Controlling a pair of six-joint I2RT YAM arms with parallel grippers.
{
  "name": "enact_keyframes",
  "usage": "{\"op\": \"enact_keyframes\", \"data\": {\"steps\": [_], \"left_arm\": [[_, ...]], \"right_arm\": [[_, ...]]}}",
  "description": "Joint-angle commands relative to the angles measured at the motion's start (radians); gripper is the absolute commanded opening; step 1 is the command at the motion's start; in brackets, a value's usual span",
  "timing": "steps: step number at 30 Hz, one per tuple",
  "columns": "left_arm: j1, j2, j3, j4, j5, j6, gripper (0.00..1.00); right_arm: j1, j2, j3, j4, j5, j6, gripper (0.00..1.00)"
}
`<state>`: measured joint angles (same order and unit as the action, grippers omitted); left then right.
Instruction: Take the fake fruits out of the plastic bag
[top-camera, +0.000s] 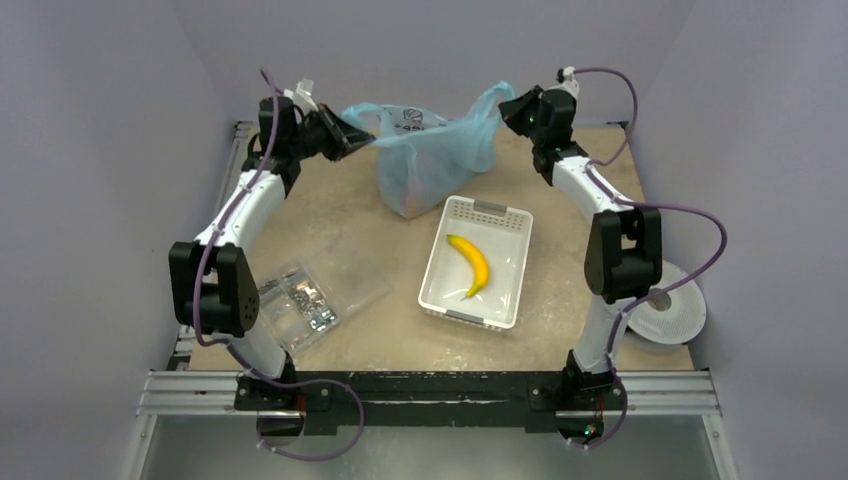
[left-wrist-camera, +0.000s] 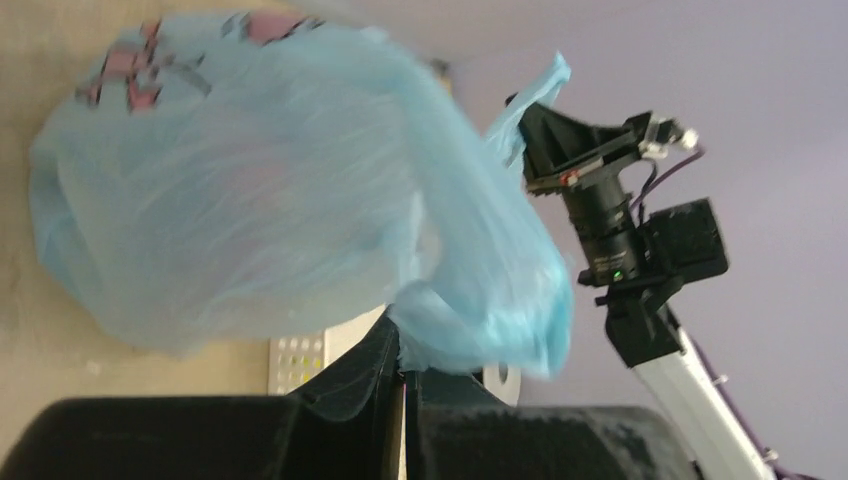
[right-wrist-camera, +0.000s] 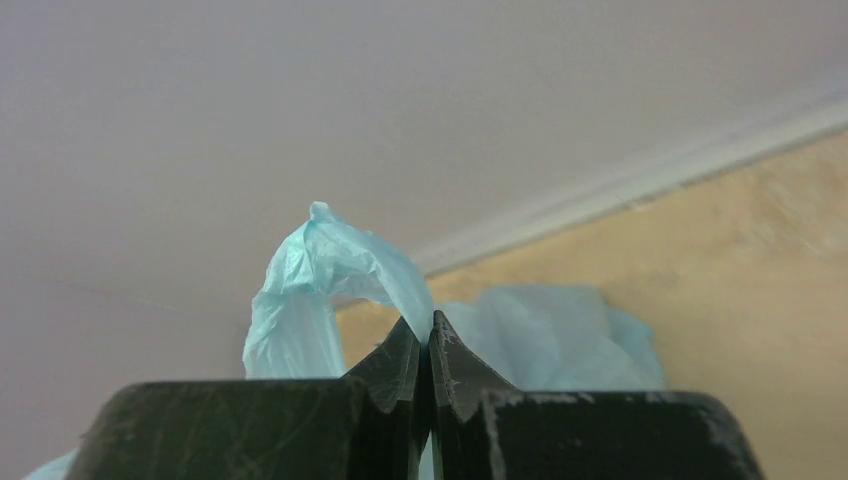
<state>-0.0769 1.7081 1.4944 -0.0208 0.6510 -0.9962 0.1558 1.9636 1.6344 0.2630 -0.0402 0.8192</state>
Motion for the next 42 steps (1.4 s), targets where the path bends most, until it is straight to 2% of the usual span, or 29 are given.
{"op": "enact_keyframes", "data": {"steps": [1,4,6,10,12,15,18,21,28,31,34,37,40,42], "left_arm": [[-0.063,-0.139,-0.242,0.04,0.033,0.112,0.0],[-0.112,-0.223,-0.397,-0.079,-0.079,0.181,0.0],[-0.129,-0.257,-0.48,-0.075,-0.144,0.195,0.0],[-0.145,-0.272,-0.54,-0.145,-0.228,0.228,0.0],[-0.162,-0.29,-0.557,-0.145,-0.235,0.23,0.0],[-0.186,-0.322,-0.584,-0.12,-0.244,0.226,0.0],[-0.189,-0.339,-0.588,-0.122,-0.244,0.227,0.0],[-0.191,-0.343,-0.587,-0.117,-0.233,0.231,0.0],[-0.211,-0.327,-0.625,-0.058,-0.22,0.203,0.0],[-0.213,-0.332,-0.653,-0.023,-0.22,0.185,0.0],[-0.213,-0.332,-0.654,-0.016,-0.22,0.185,0.0],[-0.212,-0.335,-0.642,-0.014,-0.216,0.185,0.0],[-0.214,-0.336,-0.637,0.023,-0.213,0.183,0.0],[-0.216,-0.33,-0.637,0.022,-0.21,0.176,0.0]], "right_arm": [[-0.016,-0.166,-0.199,-0.034,0.138,-0.226,0.0],[-0.016,-0.174,-0.241,-0.123,0.232,-0.37,0.0],[-0.016,-0.148,-0.214,-0.177,0.274,-0.456,0.0],[-0.001,-0.138,-0.183,-0.216,0.261,-0.498,0.0],[0.03,-0.159,-0.166,-0.257,0.329,-0.528,0.0],[0.075,-0.196,-0.143,-0.34,0.426,-0.584,0.22],[0.09,-0.24,-0.136,-0.422,0.407,-0.589,0.41],[0.113,-0.336,-0.204,-0.415,0.402,-0.591,0.57],[0.23,-0.508,-0.247,-0.465,0.46,-0.615,0.86],[0.238,-0.56,-0.248,-0.516,0.424,-0.603,0.9],[0.241,-0.631,-0.296,-0.51,0.307,-0.53,0.97],[0.246,-0.661,-0.317,-0.561,0.239,-0.478,0.99],[0.289,-0.667,-0.327,-0.556,0.132,-0.456,0.86],[0.363,-0.678,-0.355,-0.497,0.137,-0.454,0.79]]}}
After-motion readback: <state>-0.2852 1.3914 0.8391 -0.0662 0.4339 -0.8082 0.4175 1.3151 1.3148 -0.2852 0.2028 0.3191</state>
